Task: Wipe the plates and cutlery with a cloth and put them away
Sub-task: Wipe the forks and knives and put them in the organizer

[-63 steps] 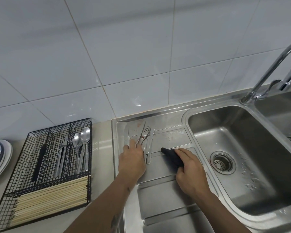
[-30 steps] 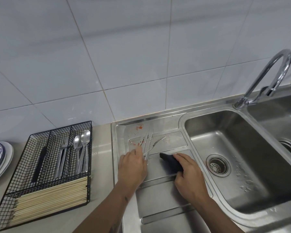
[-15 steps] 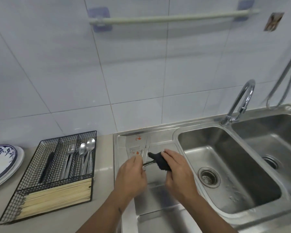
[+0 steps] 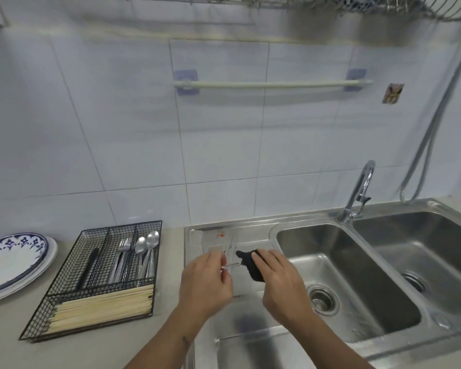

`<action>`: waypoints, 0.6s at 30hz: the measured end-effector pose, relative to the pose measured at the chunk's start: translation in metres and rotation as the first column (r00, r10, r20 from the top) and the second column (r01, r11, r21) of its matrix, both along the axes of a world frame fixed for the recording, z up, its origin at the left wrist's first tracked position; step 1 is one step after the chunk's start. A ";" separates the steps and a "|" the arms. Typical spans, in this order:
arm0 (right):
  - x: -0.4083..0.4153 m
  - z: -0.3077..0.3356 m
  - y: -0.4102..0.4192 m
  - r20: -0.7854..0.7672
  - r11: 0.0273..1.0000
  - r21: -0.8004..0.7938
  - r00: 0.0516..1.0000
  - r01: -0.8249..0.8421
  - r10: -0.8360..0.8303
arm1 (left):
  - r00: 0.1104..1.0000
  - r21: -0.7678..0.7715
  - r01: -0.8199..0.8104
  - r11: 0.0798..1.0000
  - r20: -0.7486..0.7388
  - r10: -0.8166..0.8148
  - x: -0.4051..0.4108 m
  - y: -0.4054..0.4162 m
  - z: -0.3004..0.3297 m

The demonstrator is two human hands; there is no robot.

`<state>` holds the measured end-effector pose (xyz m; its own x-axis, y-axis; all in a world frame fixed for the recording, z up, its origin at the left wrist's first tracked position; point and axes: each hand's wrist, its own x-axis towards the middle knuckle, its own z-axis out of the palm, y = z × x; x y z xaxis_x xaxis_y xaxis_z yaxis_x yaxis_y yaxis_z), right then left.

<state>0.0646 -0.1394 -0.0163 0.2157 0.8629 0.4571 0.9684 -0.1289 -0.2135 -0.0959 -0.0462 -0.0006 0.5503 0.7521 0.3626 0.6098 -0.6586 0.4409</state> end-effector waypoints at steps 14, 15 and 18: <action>0.026 0.011 -0.033 -0.110 0.980 0.008 0.974 0.200 -0.198 | 0.999 -0.099 -0.042 0.994 0.002 0.043 -0.020 -0.020 -0.006; 0.019 0.017 -0.032 -0.104 0.981 0.079 0.980 0.179 -0.170 | 0.999 -0.106 -0.040 0.994 -0.001 0.040 -0.019 -0.021 -0.007; -0.013 0.028 -0.023 0.025 0.990 0.140 1.000 0.005 -0.009 | 0.999 -0.127 -0.035 0.991 0.023 0.039 -0.013 -0.028 -0.003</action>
<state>0.0511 -0.1627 0.0115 0.2084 0.7882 0.5790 0.9729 -0.1065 -0.2052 -0.1085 -0.0743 -0.0033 0.5130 0.8125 0.2770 0.6202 -0.5739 0.5348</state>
